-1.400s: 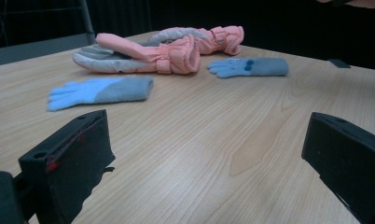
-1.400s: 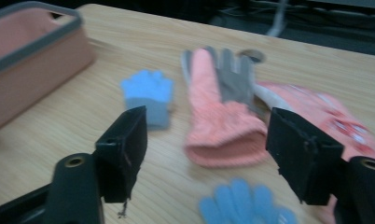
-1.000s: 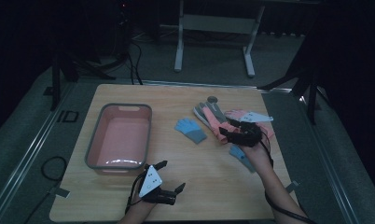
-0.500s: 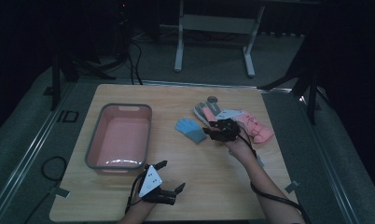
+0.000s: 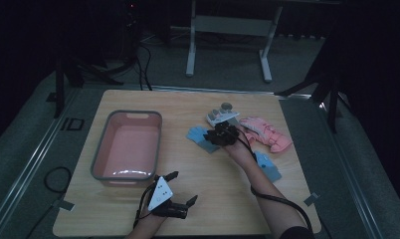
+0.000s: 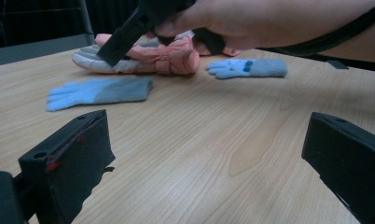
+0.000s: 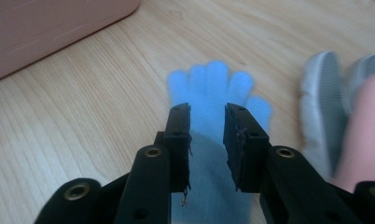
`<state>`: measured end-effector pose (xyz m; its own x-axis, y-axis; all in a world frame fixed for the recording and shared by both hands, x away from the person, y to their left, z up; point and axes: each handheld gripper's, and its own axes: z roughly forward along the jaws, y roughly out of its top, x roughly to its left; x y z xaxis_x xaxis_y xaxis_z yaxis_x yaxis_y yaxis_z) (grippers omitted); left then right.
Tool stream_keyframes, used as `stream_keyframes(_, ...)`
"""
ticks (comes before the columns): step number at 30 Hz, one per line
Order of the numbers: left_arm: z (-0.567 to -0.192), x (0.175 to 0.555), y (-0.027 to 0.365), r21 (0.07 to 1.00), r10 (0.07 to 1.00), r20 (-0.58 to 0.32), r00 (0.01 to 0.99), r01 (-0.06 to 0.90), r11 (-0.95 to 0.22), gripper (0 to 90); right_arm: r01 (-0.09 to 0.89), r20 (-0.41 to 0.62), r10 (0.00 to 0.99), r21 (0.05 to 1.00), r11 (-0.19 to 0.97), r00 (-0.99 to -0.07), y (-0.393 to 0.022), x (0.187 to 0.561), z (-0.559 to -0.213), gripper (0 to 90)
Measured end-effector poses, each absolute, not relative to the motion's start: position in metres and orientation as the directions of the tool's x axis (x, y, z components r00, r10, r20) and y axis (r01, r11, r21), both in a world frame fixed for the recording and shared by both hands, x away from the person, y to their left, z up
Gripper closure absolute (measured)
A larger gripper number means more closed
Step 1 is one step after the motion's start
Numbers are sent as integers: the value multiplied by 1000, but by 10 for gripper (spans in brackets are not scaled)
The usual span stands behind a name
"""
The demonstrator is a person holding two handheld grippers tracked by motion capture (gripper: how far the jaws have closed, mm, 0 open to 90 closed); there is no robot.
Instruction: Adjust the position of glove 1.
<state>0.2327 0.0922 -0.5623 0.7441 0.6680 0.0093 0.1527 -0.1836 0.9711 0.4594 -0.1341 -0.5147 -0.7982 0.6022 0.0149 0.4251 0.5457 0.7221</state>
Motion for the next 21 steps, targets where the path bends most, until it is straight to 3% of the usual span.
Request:
stream_keyframes(13, -562, 233, 93, 971, 666, 5, 746, 155, -181, 16, 475, 15, 632, 674, 566, -774, -122, 475, -548, 655)
stream_keyframes(21, -562, 233, 92, 971, 667, 4, 745, 157, -181, 16, 460, 9, 638, 701, 545, -770, -123, 470, -552, 804)
